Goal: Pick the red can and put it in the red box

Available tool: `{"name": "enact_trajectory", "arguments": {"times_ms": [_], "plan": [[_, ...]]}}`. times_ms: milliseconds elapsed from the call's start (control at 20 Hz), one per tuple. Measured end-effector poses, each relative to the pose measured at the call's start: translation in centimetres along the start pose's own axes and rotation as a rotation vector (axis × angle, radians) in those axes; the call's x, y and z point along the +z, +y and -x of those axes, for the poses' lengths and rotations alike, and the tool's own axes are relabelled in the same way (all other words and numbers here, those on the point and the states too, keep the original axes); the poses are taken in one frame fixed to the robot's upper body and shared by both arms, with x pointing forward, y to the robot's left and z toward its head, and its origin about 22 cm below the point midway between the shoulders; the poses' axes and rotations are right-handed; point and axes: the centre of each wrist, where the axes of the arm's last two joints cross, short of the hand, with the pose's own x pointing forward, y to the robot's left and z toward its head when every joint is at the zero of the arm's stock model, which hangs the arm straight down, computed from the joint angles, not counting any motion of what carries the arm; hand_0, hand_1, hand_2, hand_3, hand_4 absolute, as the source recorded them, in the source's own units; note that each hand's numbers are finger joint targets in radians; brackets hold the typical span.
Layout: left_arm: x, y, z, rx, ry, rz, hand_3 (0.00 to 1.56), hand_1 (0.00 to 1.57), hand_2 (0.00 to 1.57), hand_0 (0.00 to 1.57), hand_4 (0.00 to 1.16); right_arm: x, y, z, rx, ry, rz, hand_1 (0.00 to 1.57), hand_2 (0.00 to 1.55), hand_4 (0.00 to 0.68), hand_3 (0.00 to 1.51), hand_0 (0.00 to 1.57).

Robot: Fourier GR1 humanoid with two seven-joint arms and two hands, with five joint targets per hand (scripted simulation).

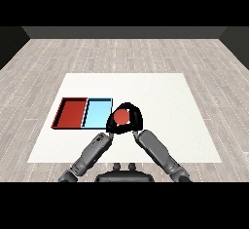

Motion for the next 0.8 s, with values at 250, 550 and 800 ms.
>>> {"name": "enact_trajectory", "arguments": {"times_ms": [250,550,800], "plan": [[-0.1,-0.2,0.0,-0.029,0.003,-0.048,1.48,1.57,1.56,1.57,1.12,0.0,0.3,0.0,0.009,0.005,-0.003,1.48,1.44,0.646,1.39,1.48],[0.3,-0.4,0.5,-0.048,-0.013,-0.096,1.48,1.57,1.56,1.57,1.14,0.4,0.1,0.1,-0.009,0.014,0.004,1.49,1.44,0.637,1.39,1.49],[0.4,0.6,0.9,-0.043,-0.075,-0.113,1.51,1.57,1.57,1.57,1.15,0.6,0.7,0.2,-0.026,0.034,0.003,0.0,0.0,0.0,0.0,0.0]]}}
